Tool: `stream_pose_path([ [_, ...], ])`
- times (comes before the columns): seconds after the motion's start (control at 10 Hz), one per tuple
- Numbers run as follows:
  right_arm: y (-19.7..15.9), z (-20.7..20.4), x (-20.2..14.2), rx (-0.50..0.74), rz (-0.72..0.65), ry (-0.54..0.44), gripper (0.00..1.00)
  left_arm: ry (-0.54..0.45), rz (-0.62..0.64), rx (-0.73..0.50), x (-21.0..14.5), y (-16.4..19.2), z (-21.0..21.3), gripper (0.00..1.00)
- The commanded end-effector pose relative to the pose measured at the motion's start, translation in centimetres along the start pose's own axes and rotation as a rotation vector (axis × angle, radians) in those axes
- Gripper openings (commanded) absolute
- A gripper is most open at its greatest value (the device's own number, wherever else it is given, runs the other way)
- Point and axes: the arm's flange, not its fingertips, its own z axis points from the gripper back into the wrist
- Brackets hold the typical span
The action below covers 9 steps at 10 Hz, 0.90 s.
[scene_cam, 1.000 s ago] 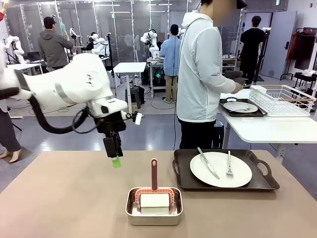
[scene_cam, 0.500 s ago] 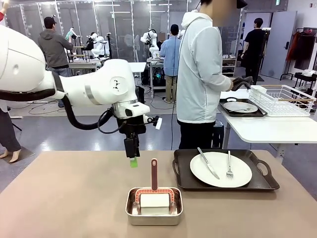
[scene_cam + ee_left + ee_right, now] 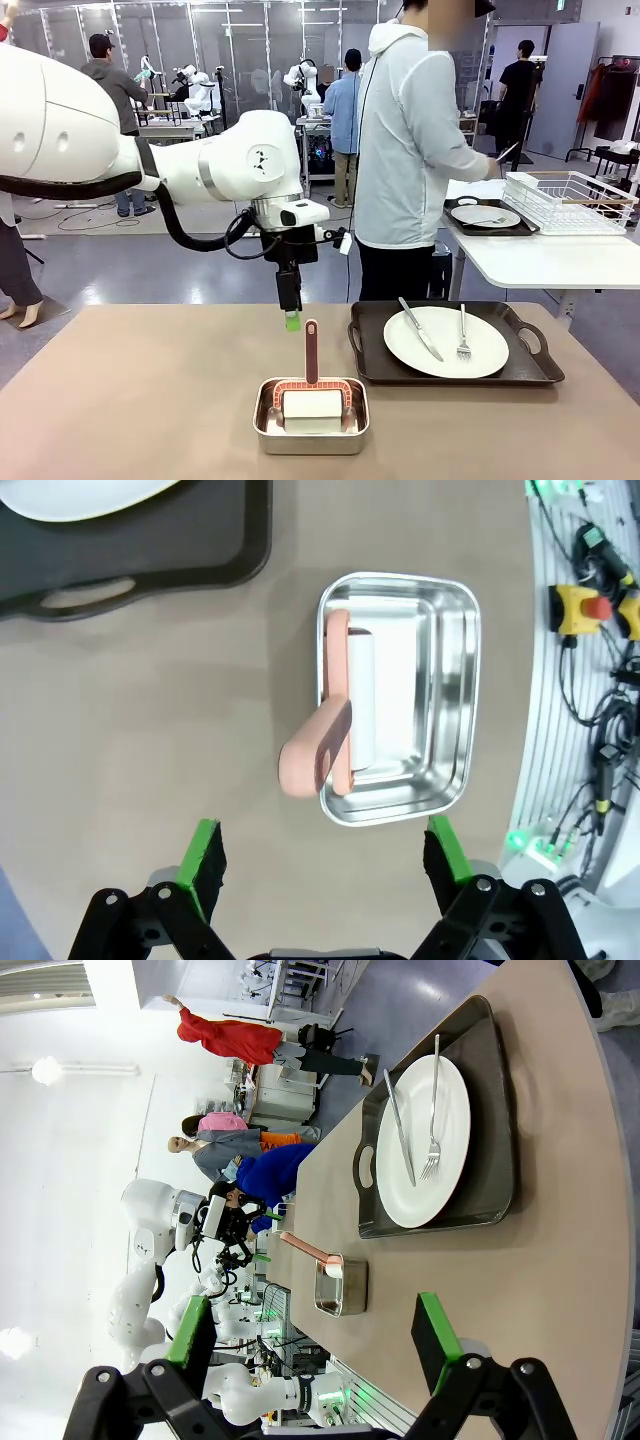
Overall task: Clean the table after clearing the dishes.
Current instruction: When the left (or right) Handle tray is removed, use the left hand (or right hand) to clean the left (or right) side of the table with the Lint Roller.
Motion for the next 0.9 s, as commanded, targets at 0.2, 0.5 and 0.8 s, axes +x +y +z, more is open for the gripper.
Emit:
stream_pose_path([
  [0.2,0.4,0.1,-0.2,0.007,0.000,-0.004,1.00,0.044,0.016,-0.054,1.9,1.4,0.0,1.00],
  [0.5,0.4,0.1,-0.2,0.007,0.000,-0.004,1.00,0.040,0.026,-0.089,2.2,1.6,-1.6,1.00],
  [0.8,0.4,0.1,-0.2,0.007,0.000,-0.004,1.00,0.061,0.028,-0.114,2.3,1.3,-4.2,1.00],
])
